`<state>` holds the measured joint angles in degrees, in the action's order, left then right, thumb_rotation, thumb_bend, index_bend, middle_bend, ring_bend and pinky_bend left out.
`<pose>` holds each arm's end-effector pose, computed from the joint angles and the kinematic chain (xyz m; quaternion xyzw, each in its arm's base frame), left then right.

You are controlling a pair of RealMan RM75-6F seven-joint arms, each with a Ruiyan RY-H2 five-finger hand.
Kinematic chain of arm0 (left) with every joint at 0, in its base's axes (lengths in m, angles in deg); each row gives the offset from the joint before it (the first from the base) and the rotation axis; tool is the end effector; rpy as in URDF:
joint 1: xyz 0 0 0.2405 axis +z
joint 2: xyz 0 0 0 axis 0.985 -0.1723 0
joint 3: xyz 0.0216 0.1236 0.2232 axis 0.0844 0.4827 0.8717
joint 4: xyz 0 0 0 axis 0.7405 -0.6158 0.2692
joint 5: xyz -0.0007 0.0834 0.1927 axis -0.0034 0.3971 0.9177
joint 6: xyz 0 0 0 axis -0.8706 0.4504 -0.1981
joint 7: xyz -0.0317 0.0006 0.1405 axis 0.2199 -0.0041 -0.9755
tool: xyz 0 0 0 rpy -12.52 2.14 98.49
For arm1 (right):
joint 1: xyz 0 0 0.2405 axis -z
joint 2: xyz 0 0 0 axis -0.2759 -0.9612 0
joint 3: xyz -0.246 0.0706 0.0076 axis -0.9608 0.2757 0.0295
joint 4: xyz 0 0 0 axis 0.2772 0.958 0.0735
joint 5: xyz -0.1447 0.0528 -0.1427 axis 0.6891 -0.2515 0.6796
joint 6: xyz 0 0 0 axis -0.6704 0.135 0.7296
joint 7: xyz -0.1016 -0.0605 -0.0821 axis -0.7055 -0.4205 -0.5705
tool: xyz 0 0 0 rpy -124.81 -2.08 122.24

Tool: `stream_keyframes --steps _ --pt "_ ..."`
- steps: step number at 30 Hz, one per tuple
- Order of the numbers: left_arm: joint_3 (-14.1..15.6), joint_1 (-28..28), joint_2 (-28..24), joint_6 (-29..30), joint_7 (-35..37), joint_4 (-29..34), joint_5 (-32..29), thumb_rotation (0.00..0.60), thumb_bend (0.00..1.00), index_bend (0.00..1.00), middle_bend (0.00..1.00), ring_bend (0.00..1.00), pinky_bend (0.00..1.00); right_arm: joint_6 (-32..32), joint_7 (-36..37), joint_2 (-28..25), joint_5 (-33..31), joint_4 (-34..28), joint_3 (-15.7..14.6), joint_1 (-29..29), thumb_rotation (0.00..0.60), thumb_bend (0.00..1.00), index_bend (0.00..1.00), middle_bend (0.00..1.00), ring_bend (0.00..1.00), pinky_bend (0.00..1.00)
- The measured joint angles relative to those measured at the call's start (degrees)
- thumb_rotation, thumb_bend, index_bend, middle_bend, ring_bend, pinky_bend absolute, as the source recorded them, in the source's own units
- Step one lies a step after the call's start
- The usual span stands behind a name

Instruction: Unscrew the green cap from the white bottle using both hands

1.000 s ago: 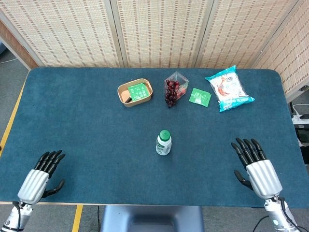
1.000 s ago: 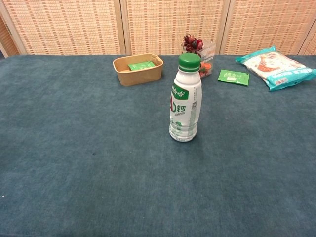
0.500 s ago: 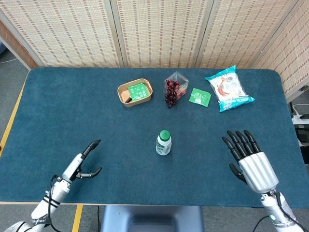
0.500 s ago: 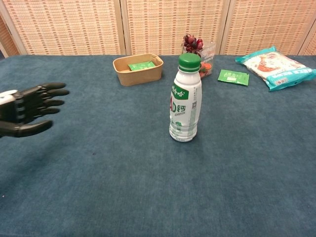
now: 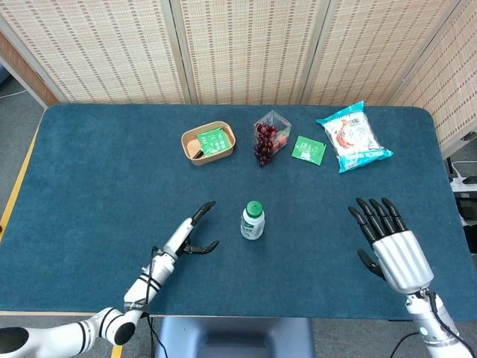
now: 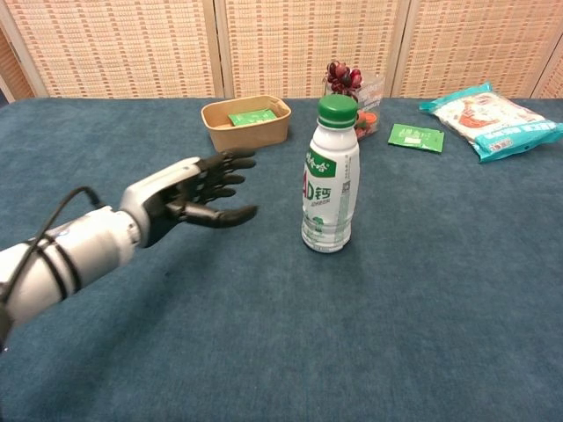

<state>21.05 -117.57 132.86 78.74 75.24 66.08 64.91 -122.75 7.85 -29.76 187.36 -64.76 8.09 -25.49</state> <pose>-0.1319 0.3135 -0.0859 -0.4976 -0.6822 -0.5196 0.1306 -0.2134 -0.1932 0.1561 0.6978 -0.2415 0.4004 0.5426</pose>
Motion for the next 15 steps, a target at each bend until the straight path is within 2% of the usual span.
stream_keyframes --steps 5,15 --pt "-2.7 -3.2 2.6 -1.5 -1.6 -0.8 -1.3 0.600 0.34 0.00 0.00 0.00 0.00 0.9 0.7 -0.2 -2.1 0.3 0.6 -0.5 0.600 0.21 0.00 0.00 0.00 0.00" --pt "-5.7 -8.0 6.2 -3.6 -5.1 -1.7 -3.0 0.600 0.34 0.00 0.00 0.00 0.00 1.4 3.1 -0.8 -4.5 0.9 1.3 -0.9 0.600 0.21 0.00 0.00 0.00 0.00"
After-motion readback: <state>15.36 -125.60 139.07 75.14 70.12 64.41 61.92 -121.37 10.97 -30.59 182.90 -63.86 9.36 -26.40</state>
